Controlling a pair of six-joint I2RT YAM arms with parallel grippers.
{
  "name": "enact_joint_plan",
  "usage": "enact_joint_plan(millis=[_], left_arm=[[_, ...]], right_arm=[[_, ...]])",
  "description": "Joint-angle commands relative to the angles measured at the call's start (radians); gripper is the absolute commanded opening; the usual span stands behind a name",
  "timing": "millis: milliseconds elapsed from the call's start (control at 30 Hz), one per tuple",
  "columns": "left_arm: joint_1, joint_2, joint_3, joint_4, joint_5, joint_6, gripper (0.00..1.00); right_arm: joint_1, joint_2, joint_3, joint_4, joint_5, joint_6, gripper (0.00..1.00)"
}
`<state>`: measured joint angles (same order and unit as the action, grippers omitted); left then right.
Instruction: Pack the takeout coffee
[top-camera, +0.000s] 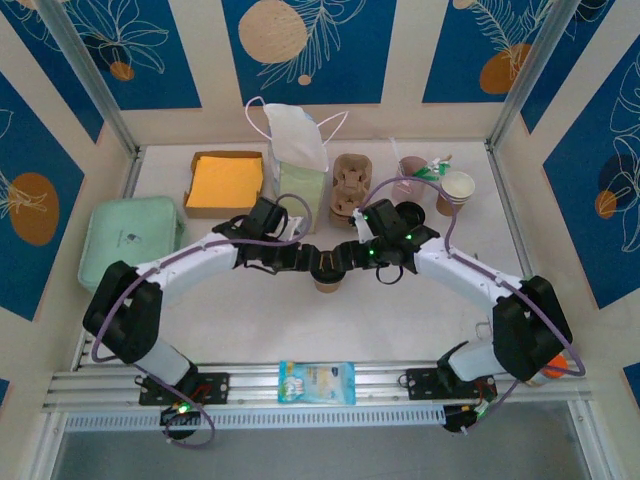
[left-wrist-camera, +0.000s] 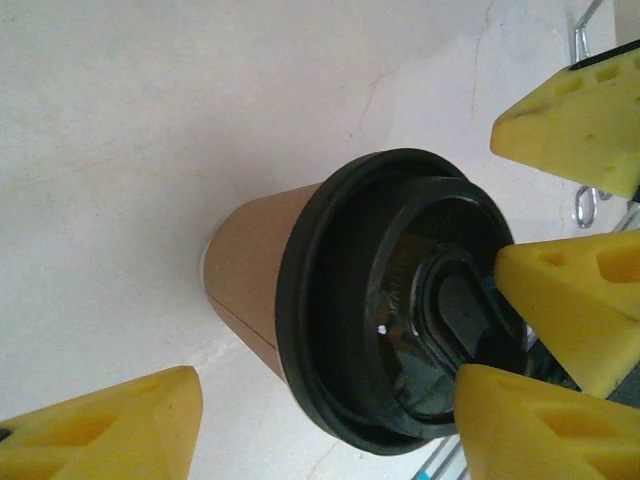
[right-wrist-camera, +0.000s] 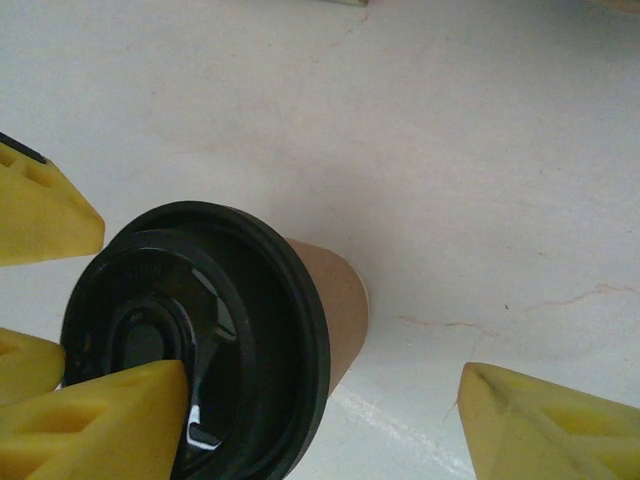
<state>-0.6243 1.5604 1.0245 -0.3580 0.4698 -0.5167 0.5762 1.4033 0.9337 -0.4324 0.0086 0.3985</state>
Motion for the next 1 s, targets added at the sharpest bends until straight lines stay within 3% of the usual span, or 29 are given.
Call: enact_joint_plan(millis=[0,233,633,967], left_arm=[[-0.008,0.031,-0.038,0.007,-0.014,-0.002,0.62],[-0.006,0.057,-0.109,0.041,-0.037,-0.017,0.52],[-0.006,0.079,-0.176,0.107,-0.037,-0.053,0.49],[-0.006,0.102,-0.196,0.150,-0.028,-0.080,0.44]], right_arm=[[0.007,0.004,-0.004,-0.004,0.006,0.030,0.71],[0.030,0.013,-0.080,0.041,0.007,0.086,0.68],[0.064,0.039,-0.239,0.099,0.119,0.264,0.58],[0.035,0.080,-0.253,0.086,0.165,0.297,0.54]])
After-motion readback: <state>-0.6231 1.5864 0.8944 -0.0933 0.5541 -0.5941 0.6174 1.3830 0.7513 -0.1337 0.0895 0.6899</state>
